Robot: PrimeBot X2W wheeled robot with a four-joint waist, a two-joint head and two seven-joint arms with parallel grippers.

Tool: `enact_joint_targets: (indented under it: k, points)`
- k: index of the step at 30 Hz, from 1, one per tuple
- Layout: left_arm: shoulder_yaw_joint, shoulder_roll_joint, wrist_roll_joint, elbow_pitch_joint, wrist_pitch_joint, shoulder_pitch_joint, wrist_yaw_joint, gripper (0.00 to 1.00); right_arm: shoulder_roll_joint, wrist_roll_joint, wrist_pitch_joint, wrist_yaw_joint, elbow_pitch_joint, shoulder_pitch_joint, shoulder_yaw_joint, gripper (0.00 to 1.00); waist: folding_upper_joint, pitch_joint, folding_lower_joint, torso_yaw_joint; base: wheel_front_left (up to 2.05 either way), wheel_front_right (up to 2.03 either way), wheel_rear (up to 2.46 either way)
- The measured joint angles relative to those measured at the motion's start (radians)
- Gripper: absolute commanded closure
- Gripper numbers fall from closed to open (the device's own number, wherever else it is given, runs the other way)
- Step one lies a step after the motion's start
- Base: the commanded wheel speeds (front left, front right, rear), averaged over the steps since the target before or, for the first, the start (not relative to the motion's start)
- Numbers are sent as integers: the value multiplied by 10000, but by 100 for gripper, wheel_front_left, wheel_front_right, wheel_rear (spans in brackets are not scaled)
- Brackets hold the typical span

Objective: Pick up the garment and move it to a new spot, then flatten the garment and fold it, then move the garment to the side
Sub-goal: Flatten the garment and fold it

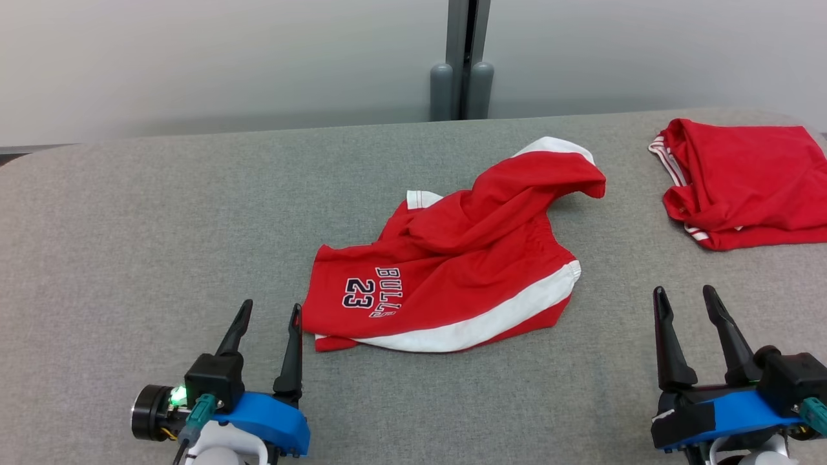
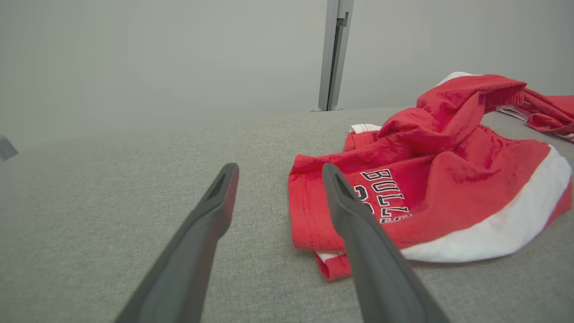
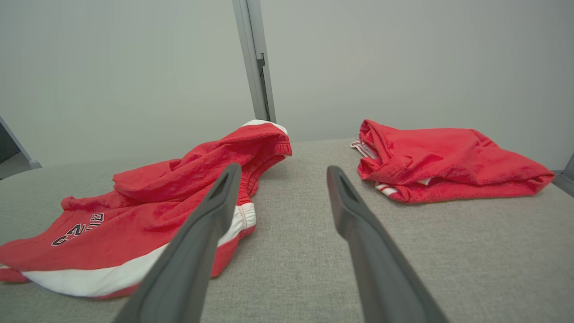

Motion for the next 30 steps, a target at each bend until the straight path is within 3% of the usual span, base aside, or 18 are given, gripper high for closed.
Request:
enact_joint_targets:
  k: [28,29,30]
  points:
    - [-1254,0,-637,4452,-140,-2160,-153,0,6,105,-153,0,639,-549,98,0,0,666,2,-564,0,0,0]
    - [-1361,0,-706,4564,-148,-2249,-155,2,6,105,-184,0,658,-551,125,0,0,666,2,-568,0,0,0]
    - [-1482,0,-825,4663,-150,-2337,-174,53,6,107,-207,0,667,-552,146,0,0,662,1,-571,0,0,0]
